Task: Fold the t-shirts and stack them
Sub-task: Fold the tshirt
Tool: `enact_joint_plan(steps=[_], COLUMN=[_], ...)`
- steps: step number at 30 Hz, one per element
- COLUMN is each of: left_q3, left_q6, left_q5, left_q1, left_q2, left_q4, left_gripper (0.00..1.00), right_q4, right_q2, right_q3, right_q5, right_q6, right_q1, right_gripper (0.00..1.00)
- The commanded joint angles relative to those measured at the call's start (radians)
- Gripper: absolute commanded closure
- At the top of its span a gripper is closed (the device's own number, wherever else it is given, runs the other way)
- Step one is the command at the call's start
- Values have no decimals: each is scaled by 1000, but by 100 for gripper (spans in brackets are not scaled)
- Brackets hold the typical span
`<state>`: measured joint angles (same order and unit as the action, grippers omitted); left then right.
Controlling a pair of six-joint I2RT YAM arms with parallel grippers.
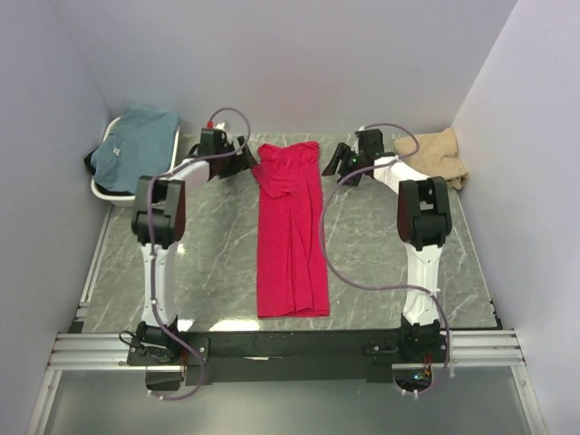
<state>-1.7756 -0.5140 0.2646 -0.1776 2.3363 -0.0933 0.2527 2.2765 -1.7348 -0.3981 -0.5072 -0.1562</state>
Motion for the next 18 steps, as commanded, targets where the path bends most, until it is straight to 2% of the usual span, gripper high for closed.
enact_joint_plan(steps=[1, 8, 13, 14, 18], left_q3=[278, 641, 916, 950, 1084], left_q6=[-43, -55, -170, -196, -256], left_q5=[1, -96, -131, -140, -192], left_q1=[-23, -196, -325, -364, -445], left_q2=[-193, -474, -696, -765, -937], left_q4=[3, -13, 10, 7, -25], left_gripper=[5, 5, 5, 5, 5], right_q4=[-36, -17, -10, -12, 0], right_q2=[-240, -547, -803, -845, -1046], right_q3=[205, 633, 895, 976, 1119], right_q5=[11, 27, 21, 12, -36], right_q6=[19, 55, 42, 39, 24], right_q1=[-14, -72, -100, -105, -140], right_gripper=[29, 32, 33, 33, 33])
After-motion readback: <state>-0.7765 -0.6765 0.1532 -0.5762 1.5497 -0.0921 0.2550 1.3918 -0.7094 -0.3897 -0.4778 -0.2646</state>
